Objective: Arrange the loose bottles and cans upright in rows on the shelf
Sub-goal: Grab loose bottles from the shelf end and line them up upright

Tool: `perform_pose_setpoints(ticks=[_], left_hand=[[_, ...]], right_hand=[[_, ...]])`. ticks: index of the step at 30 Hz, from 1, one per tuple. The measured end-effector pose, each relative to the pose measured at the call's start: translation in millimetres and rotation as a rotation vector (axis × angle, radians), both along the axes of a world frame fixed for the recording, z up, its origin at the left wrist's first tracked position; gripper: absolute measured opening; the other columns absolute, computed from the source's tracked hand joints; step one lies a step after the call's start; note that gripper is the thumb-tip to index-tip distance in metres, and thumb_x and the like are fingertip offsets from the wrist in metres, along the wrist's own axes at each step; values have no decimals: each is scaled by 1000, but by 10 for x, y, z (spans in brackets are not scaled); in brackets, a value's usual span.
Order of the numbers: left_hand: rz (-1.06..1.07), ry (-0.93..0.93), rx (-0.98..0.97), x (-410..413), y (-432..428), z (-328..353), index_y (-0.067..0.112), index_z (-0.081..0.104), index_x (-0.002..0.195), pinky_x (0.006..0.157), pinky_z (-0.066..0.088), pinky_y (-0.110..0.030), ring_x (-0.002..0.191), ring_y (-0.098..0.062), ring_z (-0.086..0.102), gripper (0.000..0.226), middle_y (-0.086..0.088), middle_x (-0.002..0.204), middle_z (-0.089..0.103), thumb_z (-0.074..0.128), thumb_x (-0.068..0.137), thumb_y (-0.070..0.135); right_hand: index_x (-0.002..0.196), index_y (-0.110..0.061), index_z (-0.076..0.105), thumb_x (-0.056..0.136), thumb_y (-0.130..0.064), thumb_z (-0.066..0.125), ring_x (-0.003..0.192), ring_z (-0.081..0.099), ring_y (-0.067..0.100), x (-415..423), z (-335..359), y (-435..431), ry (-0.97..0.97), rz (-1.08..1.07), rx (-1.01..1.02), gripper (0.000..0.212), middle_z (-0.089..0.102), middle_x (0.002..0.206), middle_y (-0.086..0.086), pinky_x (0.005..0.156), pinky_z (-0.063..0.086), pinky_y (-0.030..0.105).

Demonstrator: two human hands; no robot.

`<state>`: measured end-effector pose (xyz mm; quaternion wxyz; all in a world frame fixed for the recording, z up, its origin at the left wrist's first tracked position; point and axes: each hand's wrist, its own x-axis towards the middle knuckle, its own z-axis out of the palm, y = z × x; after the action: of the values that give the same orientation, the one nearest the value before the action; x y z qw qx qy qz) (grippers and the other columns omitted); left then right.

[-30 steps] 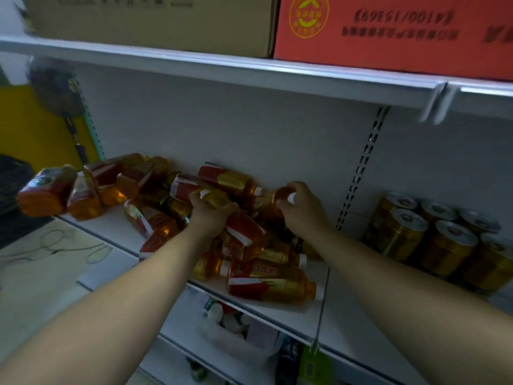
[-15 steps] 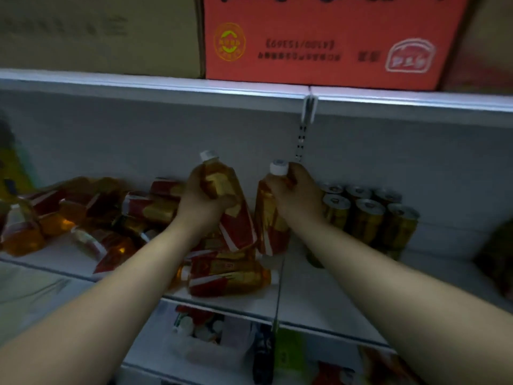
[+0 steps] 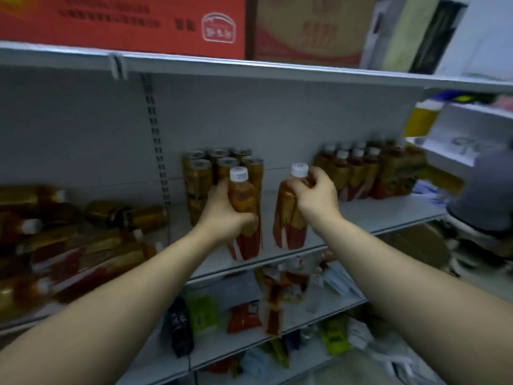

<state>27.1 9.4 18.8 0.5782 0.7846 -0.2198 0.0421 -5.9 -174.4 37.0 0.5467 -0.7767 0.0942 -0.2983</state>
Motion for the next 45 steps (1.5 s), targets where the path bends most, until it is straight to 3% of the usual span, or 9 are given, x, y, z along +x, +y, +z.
perform_pose_setpoints(ticks=[6, 10, 15, 25, 28, 32, 37, 41, 45], left_hand=[[-91, 88, 62, 34, -990, -170, 37, 54, 89, 70, 55, -31, 80, -10, 66, 50, 7, 89, 67, 78, 49, 20], [-112, 84, 39, 118, -1823, -246, 31, 55, 86, 58, 54, -21, 70, -8, 66, 47, 3, 82, 67, 76, 51, 9], [-70, 107, 27, 283, -2813, -423, 24, 58, 85, 58, 57, -49, 67, -29, 67, 47, -10, 77, 67, 73, 46, 3], [-102, 17, 32, 683, -3603, -555, 15, 53, 89, 69, 55, -48, 77, -30, 63, 40, -10, 80, 62, 66, 56, -3], [-155, 18, 15, 802, -3793, -598, 20, 53, 111, 87, 53, -40, 98, -18, 62, 58, -3, 103, 64, 69, 61, -4], [-207, 27, -23, 902, -3987, -693, 47, 34, 127, 90, 40, -10, 113, 11, 47, 81, 40, 118, 47, 71, 69, 6], [-145, 173, 110, 961, -3955, -1016, 35, 5, 146, 96, 35, -22, 118, -4, 45, 105, 14, 134, 42, 79, 73, 17], [-76, 201, 86, 896, -3976, -1222, 64, 8, 121, 86, 38, -7, 105, 11, 49, 99, 34, 120, 38, 76, 74, 9], [51, 193, 69, 858, -4193, -1241, 48, 14, 131, 91, 37, -14, 113, 1, 46, 93, 20, 126, 42, 75, 73, 8]], right_hand=[[100, -21, 56, 86, -20, 68, 72, 50, -5, -192, -130, -1164, 8, -153, 37, 19, 55, 84, -17, 52, 36, 4], [103, -23, 53, 87, -23, 67, 76, 51, 0, -102, -251, -1991, 35, -156, 57, 21, 53, 86, -15, 63, 38, 18], [116, -19, 52, 87, -24, 67, 83, 49, 10, 168, -435, -2907, 91, -128, 67, 33, 52, 93, -10, 69, 38, 26], [113, -32, 48, 92, -30, 59, 98, 53, 12, 743, -615, -3712, 92, 14, -1, 24, 57, 106, -9, 78, 37, 27], [120, -32, 48, 91, -41, 57, 109, 49, 15, 799, -728, -3815, 99, 23, -103, 31, 51, 114, -7, 84, 35, 28], [141, -30, 34, 76, -49, 68, 122, 41, 16, 695, -985, -4009, 147, 120, -317, 76, 42, 137, 0, 97, 37, 36], [148, -26, 23, 77, -41, 75, 127, 37, 24, 873, -1037, -4232, 135, 110, -426, 89, 39, 142, 5, 96, 32, 32], [149, -23, 20, 77, -45, 74, 125, 32, 16, 1007, -1103, -4283, 100, 132, -463, 93, 37, 144, 6, 97, 28, 28], [149, -32, 12, 77, -45, 72, 127, 31, 15, 1089, -1085, -4436, 116, 276, -474, 95, 32, 145, 4, 98, 30, 31]])
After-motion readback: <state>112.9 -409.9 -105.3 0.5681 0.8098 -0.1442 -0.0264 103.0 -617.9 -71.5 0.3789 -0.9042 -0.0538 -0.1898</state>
